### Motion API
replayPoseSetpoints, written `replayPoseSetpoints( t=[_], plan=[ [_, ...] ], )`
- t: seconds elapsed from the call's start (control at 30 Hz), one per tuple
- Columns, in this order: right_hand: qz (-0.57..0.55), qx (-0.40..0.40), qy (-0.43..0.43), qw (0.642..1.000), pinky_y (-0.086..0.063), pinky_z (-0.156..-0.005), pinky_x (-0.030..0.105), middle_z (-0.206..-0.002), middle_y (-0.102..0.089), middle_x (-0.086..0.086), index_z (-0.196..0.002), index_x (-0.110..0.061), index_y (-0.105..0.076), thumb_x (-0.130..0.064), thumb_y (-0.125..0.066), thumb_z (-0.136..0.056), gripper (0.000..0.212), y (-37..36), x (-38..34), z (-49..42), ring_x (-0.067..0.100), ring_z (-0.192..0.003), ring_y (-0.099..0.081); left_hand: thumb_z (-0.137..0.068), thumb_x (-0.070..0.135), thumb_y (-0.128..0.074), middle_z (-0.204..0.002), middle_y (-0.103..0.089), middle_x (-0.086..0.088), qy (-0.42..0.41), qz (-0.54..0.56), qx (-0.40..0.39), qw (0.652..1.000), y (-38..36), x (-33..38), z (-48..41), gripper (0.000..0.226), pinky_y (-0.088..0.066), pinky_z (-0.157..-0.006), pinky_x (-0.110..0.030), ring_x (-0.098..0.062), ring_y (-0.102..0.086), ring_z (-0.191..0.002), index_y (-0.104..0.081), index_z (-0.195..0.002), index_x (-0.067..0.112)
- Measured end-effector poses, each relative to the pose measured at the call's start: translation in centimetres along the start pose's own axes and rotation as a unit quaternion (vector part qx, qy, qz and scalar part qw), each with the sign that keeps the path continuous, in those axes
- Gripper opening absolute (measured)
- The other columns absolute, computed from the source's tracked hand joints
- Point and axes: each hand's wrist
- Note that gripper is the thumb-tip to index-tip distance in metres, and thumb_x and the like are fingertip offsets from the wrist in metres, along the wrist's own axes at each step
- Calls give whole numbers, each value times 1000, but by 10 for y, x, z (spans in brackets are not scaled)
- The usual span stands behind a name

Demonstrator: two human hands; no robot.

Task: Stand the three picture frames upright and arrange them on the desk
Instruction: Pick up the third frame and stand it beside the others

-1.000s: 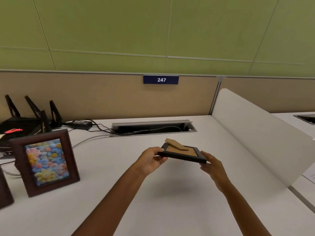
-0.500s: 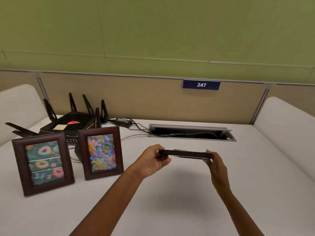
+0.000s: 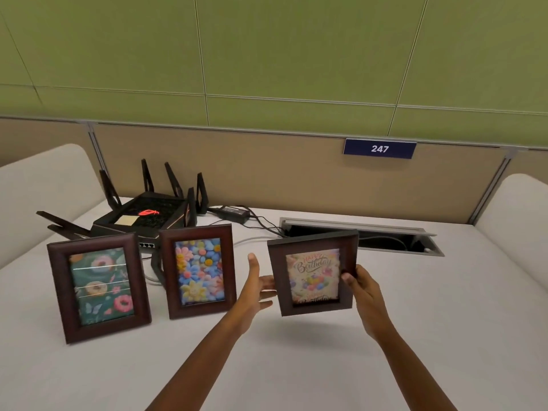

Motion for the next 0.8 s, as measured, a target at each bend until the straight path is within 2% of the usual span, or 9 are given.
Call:
replayPoseSetpoints(
  t=[0.1, 0.23, 0.33, 0.4, 0.5, 0.57, 0.63, 0.7, 0.8],
  plan=[
    [2, -18, -29, 999, -57, -65, 17, -102, -61, 4, -106, -10, -51, -10, -41, -93, 17, -9, 3, -6, 14, -93, -60, -86, 60, -4, -117, -58, -8, -17, 29, -1, 999, 0, -2, -10, 69, -33, -106, -42, -28, -51, -115, -62, -93, 23],
    [-4, -25, -50, 998, -56, -63, 14, -101, -61, 2, -103, -13, -51, -10, -42, -93, 14, -20, 10, -13, 13, -91, -60, -89, 56, -9, -110, -59, -4, -40, 96, 20, 994, 0, -1, -23, 58, -41, -95, -39, -22, -57, -96, -61, -88, 29],
    [-29, -20, -54, 998, -55, -61, 9, -101, -60, 2, -103, -13, -51, -10, -42, -93, 14, -26, 15, -20, 12, -92, -60, -91, 51, -8, -119, -60, -14, -65, 37, 79, 994, 5, -9, -35, 66, -40, -100, -42, -29, -56, -108, -56, -117, 13],
    [-47, -14, -56, 997, -54, -62, 9, -102, -61, 2, -104, -13, -52, -10, -42, -93, 15, -28, 16, -25, 14, -94, -59, -91, 51, -5, -116, -62, -20, -59, 21, 73, 995, 10, -14, -41, 71, -43, -98, -42, -32, -58, -107, -51, -125, 8],
    [-74, -21, -59, 995, -53, -62, 8, -99, -63, -4, -103, -17, -54, -10, -42, -93, 17, -32, 18, -32, 8, -93, -60, -88, 55, -2, -107, -63, -9, -39, 46, 43, 997, 12, -17, -47, 66, -44, -92, -36, -22, -60, -96, -59, -104, 25],
    [-85, -31, -64, 994, -54, -62, 8, -99, -63, -5, -103, -18, -54, -11, -42, -93, 18, -35, 21, -35, 6, -91, -61, -88, 56, -1, -110, -60, -2, -36, 63, 27, 997, 10, -14, -49, 60, -41, -95, -37, -19, -57, -100, -57, -94, 35],
    [-88, -42, -71, 993, -54, -62, 9, -99, -63, -5, -106, -16, -54, -11, -41, -93, 18, -37, 26, -37, 7, -90, -62, -88, 57, -2, -114, -56, 0, -32, 90, 17, 995, 8, -11, -51, 57, -40, -97, -38, -19, -55, -104, -56, -93, 39],
    [-88, -50, -77, 992, -55, -62, 10, -100, -64, -5, -106, -17, -54, -12, -41, -93, 19, -40, 29, -39, 7, -91, -62, -88, 57, -4, -123, -54, -3, -33, 110, 23, 993, 8, -11, -56, 60, -38, -101, -40, -23, -53, -113, -57, -104, 35],
    [-85, -54, -79, 992, -55, -65, 11, -100, -63, -6, -99, -23, -55, -12, -40, -93, 19, -43, 33, -43, 8, -94, -61, -88, 57, -3, -140, -45, -12, -28, 116, 37, 992, 8, -13, -63, 68, -26, -113, -50, -31, -42, -129, -42, -131, 22]
  ],
)
Point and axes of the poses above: each hand's wrist, its own z-axis away from the middle knuckle, its own y-axis out of the back of the hand, x = y × z
